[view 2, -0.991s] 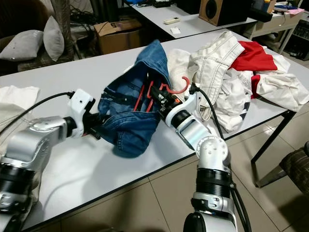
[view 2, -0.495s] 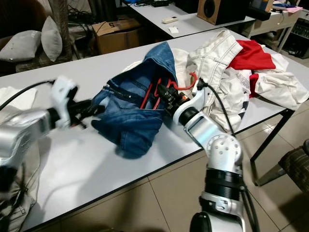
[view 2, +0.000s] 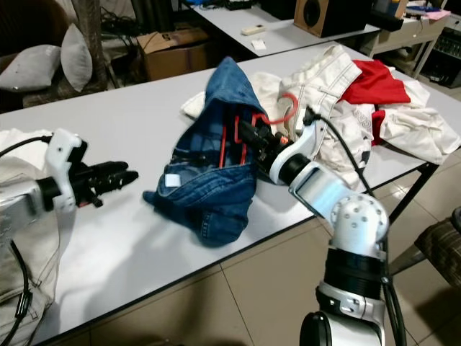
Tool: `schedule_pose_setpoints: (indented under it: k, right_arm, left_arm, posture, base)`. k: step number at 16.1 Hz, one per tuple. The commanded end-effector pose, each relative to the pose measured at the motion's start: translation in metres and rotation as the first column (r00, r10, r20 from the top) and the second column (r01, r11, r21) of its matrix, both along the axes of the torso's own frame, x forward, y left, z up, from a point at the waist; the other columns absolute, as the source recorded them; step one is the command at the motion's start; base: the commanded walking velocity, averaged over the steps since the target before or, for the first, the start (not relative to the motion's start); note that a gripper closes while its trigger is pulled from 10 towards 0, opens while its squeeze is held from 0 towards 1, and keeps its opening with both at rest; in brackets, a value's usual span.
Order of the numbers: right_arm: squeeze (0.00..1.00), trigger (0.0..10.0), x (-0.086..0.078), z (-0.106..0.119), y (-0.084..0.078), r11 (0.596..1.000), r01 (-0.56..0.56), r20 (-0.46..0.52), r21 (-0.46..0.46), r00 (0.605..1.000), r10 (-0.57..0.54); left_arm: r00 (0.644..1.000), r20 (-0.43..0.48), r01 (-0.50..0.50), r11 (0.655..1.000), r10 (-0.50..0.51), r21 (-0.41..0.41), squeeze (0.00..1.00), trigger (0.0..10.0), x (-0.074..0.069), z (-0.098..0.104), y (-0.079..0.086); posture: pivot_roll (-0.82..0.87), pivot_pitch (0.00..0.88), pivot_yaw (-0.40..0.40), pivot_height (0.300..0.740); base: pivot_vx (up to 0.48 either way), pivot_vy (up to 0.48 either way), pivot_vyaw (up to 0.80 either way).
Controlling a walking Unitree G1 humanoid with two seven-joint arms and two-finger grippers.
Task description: Hang hanger
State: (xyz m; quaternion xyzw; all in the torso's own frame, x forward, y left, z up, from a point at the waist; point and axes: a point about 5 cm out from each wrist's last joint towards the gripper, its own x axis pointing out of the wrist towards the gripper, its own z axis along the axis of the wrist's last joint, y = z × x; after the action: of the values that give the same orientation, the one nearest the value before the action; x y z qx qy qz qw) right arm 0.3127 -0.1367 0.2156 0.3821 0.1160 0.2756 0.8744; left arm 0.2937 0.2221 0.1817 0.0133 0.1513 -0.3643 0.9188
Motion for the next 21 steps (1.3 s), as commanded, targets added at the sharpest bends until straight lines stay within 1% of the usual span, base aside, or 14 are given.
schedule_pose_setpoints:
  k: [1, 2, 3, 4, 6, 7, 8, 11, 12, 14, 16, 17, 18, 21]
  right_arm:
    - [0.00, 10.0, -0.004, 0.013, 0.001, 1.000, -0.019, 0.048, 0.005, 0.999, 0.019]
    - [0.00, 10.0, -0.007, 0.015, 0.000, 0.999, -0.033, 0.056, -0.014, 0.998, 0.033]
    - [0.00, 10.0, -0.016, 0.017, -0.003, 0.996, -0.061, 0.064, -0.072, 0.996, 0.066]
    - [0.00, 10.0, -0.023, 0.019, -0.006, 0.992, -0.075, 0.073, -0.104, 0.994, 0.083]
    - [0.00, 10.0, -0.045, 0.025, -0.018, 0.967, -0.090, 0.111, -0.239, 0.987, 0.120]
    - [0.00, 10.0, -0.050, 0.026, -0.021, 0.958, -0.092, 0.119, -0.272, 0.985, 0.128]
    - [0.00, 10.0, -0.063, 0.029, -0.028, 0.935, -0.099, 0.136, -0.340, 0.979, 0.152]
    - [0.00, 10.0, -0.089, 0.026, -0.041, 0.884, -0.136, 0.121, -0.446, 0.970, 0.210]
    - [0.00, 10.0, -0.102, 0.022, -0.047, 0.853, -0.171, 0.087, -0.493, 0.966, 0.244]
    - [0.00, 10.0, -0.113, 0.020, -0.051, 0.805, -0.210, 0.041, -0.555, 0.959, 0.279]
    - [0.00, 10.0, -0.132, 0.024, -0.056, 0.690, -0.317, -0.032, -0.651, 0.919, 0.393]
    - [0.00, 10.0, -0.135, 0.024, -0.057, 0.672, -0.332, -0.045, -0.662, 0.912, 0.407]
    - [0.00, 10.0, -0.142, 0.025, -0.057, 0.634, -0.375, -0.069, -0.676, 0.889, 0.453]
    - [0.00, 10.0, -0.147, 0.025, -0.054, 0.609, -0.416, -0.084, -0.676, 0.864, 0.497]
  left_arm:
    - [1.000, 0.024, 0.003, 1.000, -0.003, -0.009, 1.00, 10.0, -0.003, 0.010, 0.006]
    - [0.998, 0.058, -0.020, 1.000, 0.020, -0.006, 1.00, 10.0, -0.002, 0.014, 0.009]
    - [0.986, 0.149, -0.068, 0.997, 0.070, -0.022, 0.30, 10.0, 0.001, 0.027, 0.008]
    - [0.983, 0.166, -0.078, 0.996, 0.082, -0.032, 0.00, 10.0, 0.001, 0.031, 0.003]
    - [0.978, 0.187, -0.074, 0.993, 0.091, -0.092, 0.00, 10.0, -0.008, 0.042, -0.015]
    - [0.978, 0.187, -0.071, 0.992, 0.090, -0.106, 0.00, 10.0, -0.010, 0.044, -0.019]
    - [0.978, 0.192, -0.068, 0.994, 0.084, -0.088, 0.00, 10.0, -0.017, 0.043, -0.026]
    - [0.981, 0.169, -0.089, 0.994, 0.100, -0.071, 0.00, 10.0, -0.024, 0.028, -0.035]
    - [0.985, 0.152, -0.074, 0.995, 0.084, -0.067, 0.00, 10.0, -0.027, 0.020, -0.045]
    - [0.988, 0.142, -0.051, 0.997, 0.059, -0.057, 0.00, 10.0, -0.031, 0.018, -0.054]
    - [0.993, 0.114, -0.025, 1.000, 0.026, -0.005, 0.00, 10.0, -0.043, 0.018, -0.050]
    - [0.994, 0.105, -0.017, 1.000, 0.016, 0.009, 0.00, 10.0, -0.046, 0.017, -0.049]
    - [0.995, 0.102, -0.009, 0.999, 0.004, 0.043, 0.00, 10.0, -0.050, 0.013, -0.050]
    - [0.995, 0.092, 0.027, 0.999, -0.029, 0.025, 0.00, 10.0, -0.054, 0.011, -0.063]
  posture:
    - [-0.03, 0.000, 0.066, 0.740]
    - [-0.03, 0.000, 0.061, 0.740]
    - [-0.02, 0.000, 0.058, 0.740]
    - [-0.02, 0.000, 0.056, 0.740]
    - [-0.02, 0.000, 0.064, 0.740]
    - [-0.02, 0.000, 0.065, 0.740]
    - [-0.02, 0.000, 0.073, 0.740]
    - [-0.05, 0.000, 0.089, 0.740]
    - [-0.06, 0.000, 0.091, 0.740]
    - [-0.06, 0.000, 0.096, 0.740]
    - [-0.07, 0.000, 0.085, 0.740]
    - [-0.07, 0.000, 0.085, 0.740]
    - [-0.07, 0.000, 0.074, 0.740]
    - [-0.09, 0.000, 0.067, 0.740]
  base:
    - [0.000, 0.000, 0.42]
    - [0.000, 0.000, 0.80]
    - [0.000, 0.000, 0.80]
    - [0.000, 0.000, 0.80]
    - [0.000, 0.000, 0.80]
    - [0.000, 0.000, 0.80]
    - [0.000, 0.000, 0.80]
    - [0.000, 0.000, 0.80]
    - [0.000, 0.000, 0.80]
    - [0.000, 0.000, 0.80]
    - [0.000, 0.000, 0.80]
    - [0.000, 0.000, 0.80]
    - [0.000, 0.000, 0.80]
    - [0.000, 0.000, 0.80]
